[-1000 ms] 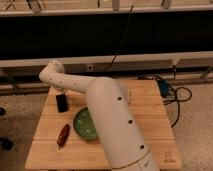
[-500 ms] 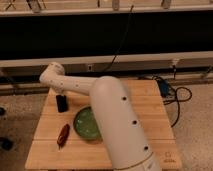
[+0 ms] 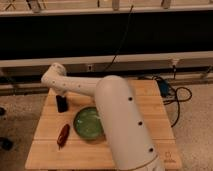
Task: Push the eraser across the table
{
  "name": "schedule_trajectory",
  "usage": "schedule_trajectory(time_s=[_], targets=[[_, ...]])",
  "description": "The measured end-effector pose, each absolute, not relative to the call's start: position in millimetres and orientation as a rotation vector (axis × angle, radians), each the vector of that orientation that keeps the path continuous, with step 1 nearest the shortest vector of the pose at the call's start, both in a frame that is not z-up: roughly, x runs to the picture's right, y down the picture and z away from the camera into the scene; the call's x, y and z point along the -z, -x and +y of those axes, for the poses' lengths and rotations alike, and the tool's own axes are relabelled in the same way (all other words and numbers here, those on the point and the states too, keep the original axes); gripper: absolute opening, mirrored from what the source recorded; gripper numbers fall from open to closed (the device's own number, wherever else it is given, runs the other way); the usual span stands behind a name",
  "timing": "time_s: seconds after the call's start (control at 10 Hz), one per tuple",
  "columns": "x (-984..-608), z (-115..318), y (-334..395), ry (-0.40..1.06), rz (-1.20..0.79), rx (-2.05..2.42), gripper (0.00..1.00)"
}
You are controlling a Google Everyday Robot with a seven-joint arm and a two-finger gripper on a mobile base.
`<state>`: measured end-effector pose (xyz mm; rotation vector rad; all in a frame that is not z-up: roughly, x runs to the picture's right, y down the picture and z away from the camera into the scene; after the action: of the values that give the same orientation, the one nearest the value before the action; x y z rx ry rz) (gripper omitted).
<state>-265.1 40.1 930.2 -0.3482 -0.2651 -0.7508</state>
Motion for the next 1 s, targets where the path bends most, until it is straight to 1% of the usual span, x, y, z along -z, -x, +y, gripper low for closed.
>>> schedule_trajectory(time_s=[0.9, 1.0], targets=[[-927.8, 49.3, 254.0, 0.365, -0.302, 0.768, 0.04], [-926.3, 50.1, 255.4, 0.367, -0.307, 0.77, 0.06]])
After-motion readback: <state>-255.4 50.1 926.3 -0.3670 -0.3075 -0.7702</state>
